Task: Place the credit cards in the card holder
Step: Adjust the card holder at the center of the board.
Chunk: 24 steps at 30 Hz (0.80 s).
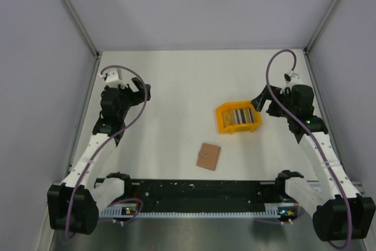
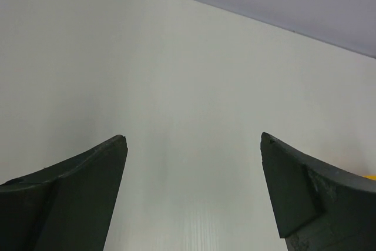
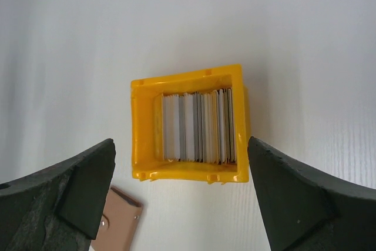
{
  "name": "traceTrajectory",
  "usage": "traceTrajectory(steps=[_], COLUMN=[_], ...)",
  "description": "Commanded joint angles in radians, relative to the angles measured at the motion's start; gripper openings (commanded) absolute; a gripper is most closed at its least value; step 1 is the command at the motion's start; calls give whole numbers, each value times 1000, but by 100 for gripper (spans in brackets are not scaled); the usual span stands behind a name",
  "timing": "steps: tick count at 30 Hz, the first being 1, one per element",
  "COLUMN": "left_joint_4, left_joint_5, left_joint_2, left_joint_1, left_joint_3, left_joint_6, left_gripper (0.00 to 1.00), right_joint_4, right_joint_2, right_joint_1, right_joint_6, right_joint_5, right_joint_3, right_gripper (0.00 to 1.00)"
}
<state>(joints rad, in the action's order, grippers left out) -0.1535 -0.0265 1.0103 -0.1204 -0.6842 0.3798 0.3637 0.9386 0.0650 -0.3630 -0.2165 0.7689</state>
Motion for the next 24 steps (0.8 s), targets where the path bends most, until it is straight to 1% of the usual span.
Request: traceTrajectory(steps=[1,4,6,7,9,11,14,15,17,19,23,24], left_joint_4=[32,-7,-27,-34,5,55,118,118,126,149,201,206], left_joint_5=[189,347,433,439,380,266,114,87,56,42,37,5], left_joint_2=[-27,-3,19,30,40,48,59,56,47,30,-9,-13], left_joint_1=[1,1,-8,-22,-74,-155,-290,-321,-337,-340,-375,-387], left_joint_3=[44,60,74,78,72,60,41,49,70,78,107,117], left_joint_6=[99,96,119,131,117,76,74,85,108,119,162,177], left_gripper=[98,98,98,98,98,98,98,98,98,98,97,96], right_joint_4=[-14,-38,-37,-34,-28,-6,20,23,50,69,136,148], right_joint_2=[-32,-66,-102,-125,-167,-201,-238,-245,-242,-242,-213,-201], right_joint_1=[10,33,85,116,179,228,303,333,392,465,646,676], right_joint_6=[-43,-86,-88,-93,-112,-134,-181,-195,-223,-254,-289,-304], right_joint_5=[-168,-341,-371,-376,-385,-377,-307,-296,-270,-218,-23,23], right_joint_3=[27,-26,-55,-68,-92,-115,-173,-190,-212,-230,-224,-223], right_gripper=[93,93,89,88,86,82,81,80,77,77,76,75])
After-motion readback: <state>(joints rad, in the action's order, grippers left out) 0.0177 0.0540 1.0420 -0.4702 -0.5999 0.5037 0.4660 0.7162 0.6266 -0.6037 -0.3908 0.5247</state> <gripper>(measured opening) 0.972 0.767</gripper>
